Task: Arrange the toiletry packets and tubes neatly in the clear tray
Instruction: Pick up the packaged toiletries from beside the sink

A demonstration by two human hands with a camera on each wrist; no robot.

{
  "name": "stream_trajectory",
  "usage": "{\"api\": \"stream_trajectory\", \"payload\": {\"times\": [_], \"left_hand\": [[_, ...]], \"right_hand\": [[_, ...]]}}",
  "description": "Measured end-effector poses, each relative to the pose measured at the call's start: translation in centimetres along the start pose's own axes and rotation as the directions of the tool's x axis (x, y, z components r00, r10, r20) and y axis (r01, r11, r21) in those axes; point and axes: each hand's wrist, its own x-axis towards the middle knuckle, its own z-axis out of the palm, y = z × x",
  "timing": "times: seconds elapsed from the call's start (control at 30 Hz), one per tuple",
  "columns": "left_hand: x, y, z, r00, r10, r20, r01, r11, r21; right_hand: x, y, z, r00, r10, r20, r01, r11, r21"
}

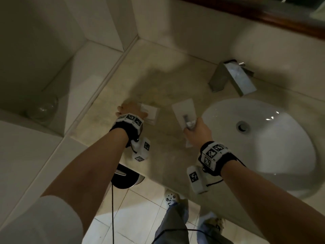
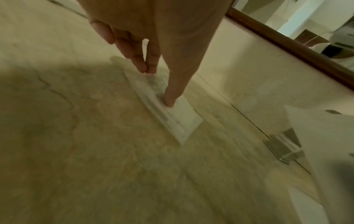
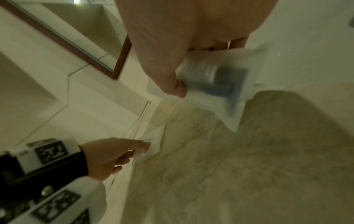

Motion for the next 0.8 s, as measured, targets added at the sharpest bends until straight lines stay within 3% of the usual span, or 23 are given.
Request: {"api": "stream_trajectory", "payload": {"times": [0.07, 0.2, 0.33, 0.5, 0.57, 0.7, 0.8], "left_hand": [[-1.2, 1.0, 0.1, 0.998, 0.016, -0.063, -0.025, 0.991, -0.133], [-5.5, 4.7, 0.1, 0.951, 0.283, -0.124, -0.309, 0.877, -0.368], [-12.0, 10.4, 0.9, 0.853, 0.522, 0.0, -0.505, 0.826, -0.25], [-20.8, 18.3, 6.2, 0.739, 0.668, 0.089, -0.637, 0.735, -0.232], [-24.8, 22.2, 9.6, 0.7, 0.711, 0.07, -0.676, 0.691, -0.258], [-34.1, 30.5, 16.9, 0.699, 0.707, 0.103, -0.616, 0.669, -0.416], [-40.5, 36.4, 21.9, 0.644, 0.742, 0.186, -0.58, 0.632, -0.514]], "right_hand": [[-0.2, 0.9, -0.8, 1.0, 0.027, 0.001, -0.027, 0.994, 0.102], [-1.1, 3.4, -3.6, 0.998, 0.051, 0.022, -0.054, 0.973, 0.225], [-2.5, 7.2, -7.9, 0.995, 0.094, 0.021, -0.096, 0.935, 0.342], [-6.2, 16.1, -15.7, 0.996, 0.087, -0.009, -0.077, 0.925, 0.373], [-7.8, 21.4, -19.3, 0.995, 0.095, -0.029, -0.078, 0.929, 0.361], [-11.1, 33.8, -27.5, 0.992, 0.127, -0.015, -0.116, 0.943, 0.313], [-14.1, 42.4, -33.9, 0.986, 0.158, -0.051, -0.137, 0.947, 0.29]]}}
